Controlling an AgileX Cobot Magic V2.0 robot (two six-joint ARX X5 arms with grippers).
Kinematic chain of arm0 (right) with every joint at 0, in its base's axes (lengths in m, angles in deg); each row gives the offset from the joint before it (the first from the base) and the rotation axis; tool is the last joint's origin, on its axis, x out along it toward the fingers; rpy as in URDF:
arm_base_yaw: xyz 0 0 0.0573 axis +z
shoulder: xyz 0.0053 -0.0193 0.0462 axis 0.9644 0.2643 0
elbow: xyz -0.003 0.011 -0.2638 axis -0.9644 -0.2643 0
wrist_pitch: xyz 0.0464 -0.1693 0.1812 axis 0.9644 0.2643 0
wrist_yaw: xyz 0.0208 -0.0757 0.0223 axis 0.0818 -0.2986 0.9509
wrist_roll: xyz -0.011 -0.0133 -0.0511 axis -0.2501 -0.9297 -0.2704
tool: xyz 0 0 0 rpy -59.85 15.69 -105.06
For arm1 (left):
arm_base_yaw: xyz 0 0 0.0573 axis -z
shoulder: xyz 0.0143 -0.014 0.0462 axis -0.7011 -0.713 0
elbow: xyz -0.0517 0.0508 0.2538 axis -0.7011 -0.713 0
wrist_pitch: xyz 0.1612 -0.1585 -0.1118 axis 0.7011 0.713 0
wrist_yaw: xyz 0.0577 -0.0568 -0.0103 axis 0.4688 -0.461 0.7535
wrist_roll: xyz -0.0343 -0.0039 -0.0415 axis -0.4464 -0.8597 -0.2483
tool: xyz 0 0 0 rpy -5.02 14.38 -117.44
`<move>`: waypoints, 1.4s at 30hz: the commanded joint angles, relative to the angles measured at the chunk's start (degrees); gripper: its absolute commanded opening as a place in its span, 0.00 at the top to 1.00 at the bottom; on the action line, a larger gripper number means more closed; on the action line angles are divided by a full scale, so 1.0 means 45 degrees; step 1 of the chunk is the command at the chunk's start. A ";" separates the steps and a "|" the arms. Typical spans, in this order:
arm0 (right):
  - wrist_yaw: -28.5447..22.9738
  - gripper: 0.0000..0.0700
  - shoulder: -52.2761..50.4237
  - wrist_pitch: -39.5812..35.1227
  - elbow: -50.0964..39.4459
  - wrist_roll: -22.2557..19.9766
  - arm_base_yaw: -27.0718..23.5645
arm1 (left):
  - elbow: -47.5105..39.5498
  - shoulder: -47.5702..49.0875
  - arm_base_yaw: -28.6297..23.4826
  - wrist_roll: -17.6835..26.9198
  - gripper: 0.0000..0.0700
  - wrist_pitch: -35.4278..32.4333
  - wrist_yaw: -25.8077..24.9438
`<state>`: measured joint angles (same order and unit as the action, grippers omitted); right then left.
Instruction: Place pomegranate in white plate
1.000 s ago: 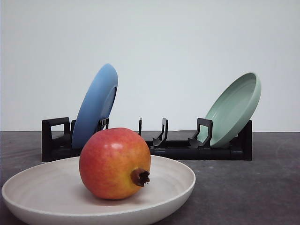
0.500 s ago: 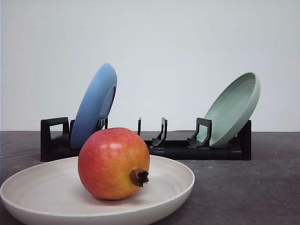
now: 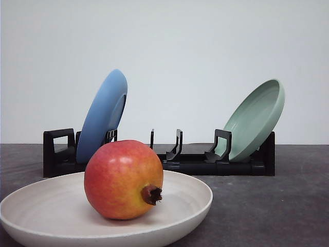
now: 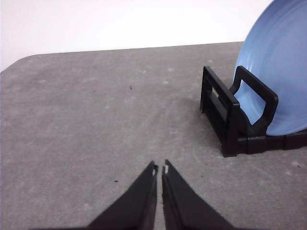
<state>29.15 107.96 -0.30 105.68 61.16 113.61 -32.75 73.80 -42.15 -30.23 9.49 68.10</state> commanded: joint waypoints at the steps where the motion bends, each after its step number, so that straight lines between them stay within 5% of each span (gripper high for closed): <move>1: -0.0010 0.98 0.0005 -0.0136 0.0112 0.0034 0.0092 | -0.0126 0.0019 -0.0019 0.0180 1.00 0.0134 0.0083; 13: -0.0010 0.98 0.0005 -0.0136 0.0112 0.0034 0.0092 | -0.0126 0.0019 -0.0015 -0.0917 1.00 0.0072 0.0285; 35: -0.0011 0.98 0.0002 -0.0138 0.0112 0.0034 0.0089 | -0.0126 0.0019 -0.0015 -0.0933 1.00 0.0063 0.0284; 38: 0.0069 0.98 -0.0010 -0.0139 0.0112 0.0021 -0.0608 | -0.0126 0.0019 -0.0015 -0.0933 1.00 0.0063 0.0284; 42: 0.0172 0.98 -0.0073 -0.0167 -0.0070 -0.1983 -0.2511 | -0.0126 0.0019 -0.0015 -0.0933 1.00 0.0063 0.0284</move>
<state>30.05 107.79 -0.58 105.41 57.32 103.50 -32.75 73.80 -42.15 -33.97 9.53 69.07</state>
